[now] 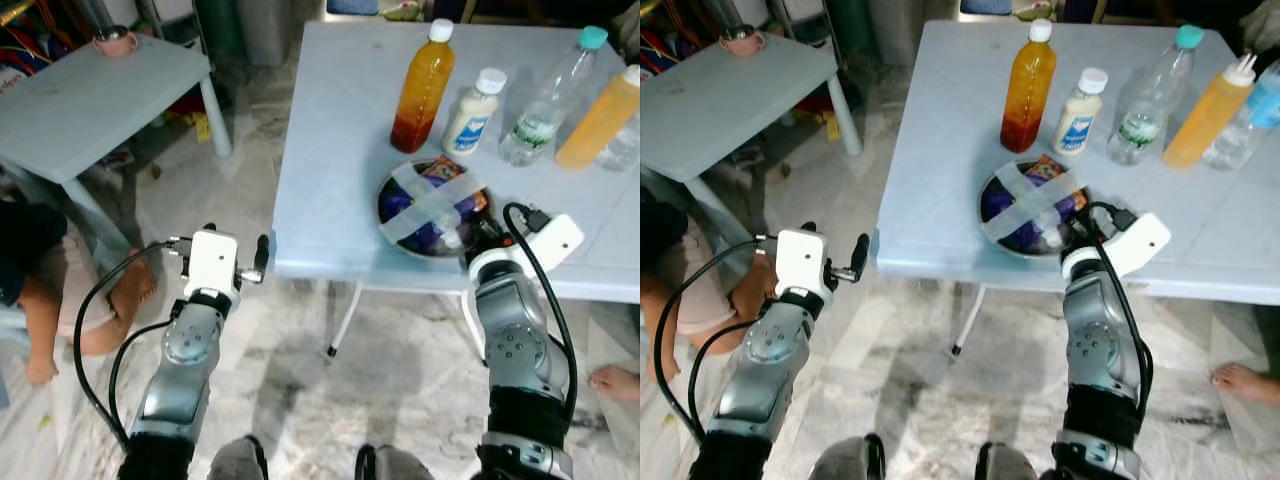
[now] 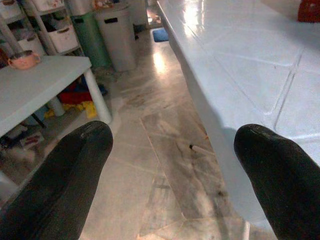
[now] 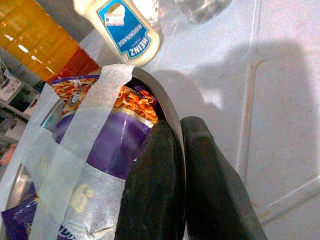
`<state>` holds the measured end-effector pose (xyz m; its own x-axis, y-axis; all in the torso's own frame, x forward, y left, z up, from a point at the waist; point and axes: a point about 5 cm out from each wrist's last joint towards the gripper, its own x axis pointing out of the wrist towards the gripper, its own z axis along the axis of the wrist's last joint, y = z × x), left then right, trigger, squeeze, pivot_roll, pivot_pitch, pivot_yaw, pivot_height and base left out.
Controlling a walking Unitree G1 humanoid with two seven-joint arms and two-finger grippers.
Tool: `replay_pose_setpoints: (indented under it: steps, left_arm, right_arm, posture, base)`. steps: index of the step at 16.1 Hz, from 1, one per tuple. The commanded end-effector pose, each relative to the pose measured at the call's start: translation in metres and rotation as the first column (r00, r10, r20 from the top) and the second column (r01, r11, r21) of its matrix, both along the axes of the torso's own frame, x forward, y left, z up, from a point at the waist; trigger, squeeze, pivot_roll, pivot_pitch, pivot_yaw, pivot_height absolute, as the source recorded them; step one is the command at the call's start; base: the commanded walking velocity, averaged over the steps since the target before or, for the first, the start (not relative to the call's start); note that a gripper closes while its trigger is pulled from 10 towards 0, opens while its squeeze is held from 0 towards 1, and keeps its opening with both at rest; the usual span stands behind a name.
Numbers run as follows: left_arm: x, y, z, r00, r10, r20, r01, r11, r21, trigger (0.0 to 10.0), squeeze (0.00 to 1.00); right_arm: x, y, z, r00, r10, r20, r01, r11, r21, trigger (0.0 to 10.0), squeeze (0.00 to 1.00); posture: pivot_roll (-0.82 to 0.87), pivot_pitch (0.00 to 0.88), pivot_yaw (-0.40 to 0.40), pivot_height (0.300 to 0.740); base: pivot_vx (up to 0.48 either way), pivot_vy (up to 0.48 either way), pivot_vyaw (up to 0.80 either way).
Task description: Restocking fridge
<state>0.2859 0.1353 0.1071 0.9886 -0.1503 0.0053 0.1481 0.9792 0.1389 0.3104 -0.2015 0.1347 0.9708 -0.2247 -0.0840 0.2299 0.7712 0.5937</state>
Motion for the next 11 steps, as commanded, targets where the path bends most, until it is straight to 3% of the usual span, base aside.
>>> replay_pose_setpoints:
  steps: [1, 3, 4, 5, 11]
  left_arm:
    - [0.0003, 0.0019, -0.004, 1.0, 0.013, -0.021, -0.013, 1.0, 0.009, 10.0, 0.0]
    - [0.0007, 0.0004, -0.0038, 1.0, 0.008, -0.02, -0.008, 1.0, 0.01, 10.0, 0.0]
    - [0.0003, 0.0001, -0.0041, 1.0, 0.009, -0.021, -0.008, 1.0, 0.009, 10.0, 0.0]
    - [-0.0006, 0.0001, -0.0048, 1.0, 0.011, -0.024, -0.011, 1.0, 0.007, 10.0, 0.0]
    - [-0.0073, -0.0005, -0.0123, 0.999, 0.012, -0.048, -0.012, 1.0, 0.007, 10.0, 0.0]
  right_arm:
    - [-0.0035, -0.0012, 0.0008, 1.0, -0.007, 0.006, 0.008, 0.998, -0.056, 0.0, 0.0]
    - [-0.0031, -0.0009, 0.0039, 1.0, -0.006, 0.021, 0.008, 0.996, -0.09, 0.0, 0.0]
    - [-0.0028, -0.0005, 0.0057, 1.0, 0.003, 0.03, 0.001, 0.992, -0.124, 8.7, 0.0]
    - [-0.0033, 0.0007, 0.0075, 0.999, 0.017, 0.038, -0.01, 0.985, -0.172, 10.0, 0.0]
    - [-0.0066, 0.0059, 0.0044, 0.997, 0.056, 0.053, -0.042, 0.972, -0.233, 10.0, 0.0]
  posture:
    - [0.04, 0.126, 0.014, 0.74]
    - [0.04, 0.124, 0.012, 0.74]
    - [0.04, 0.122, 0.01, 0.74]
    - [0.04, 0.118, 0.003, 0.74]
    - [0.05, 0.095, -0.006, 0.74]
  base:
    - [-0.281, 0.0, 0.0]
    - [-0.287, 0.0, 0.0]
    - [-0.296, 0.0, 0.0]
    - [-0.3, 0.0, 0.0]
    - [-0.315, 0.0, 0.0]
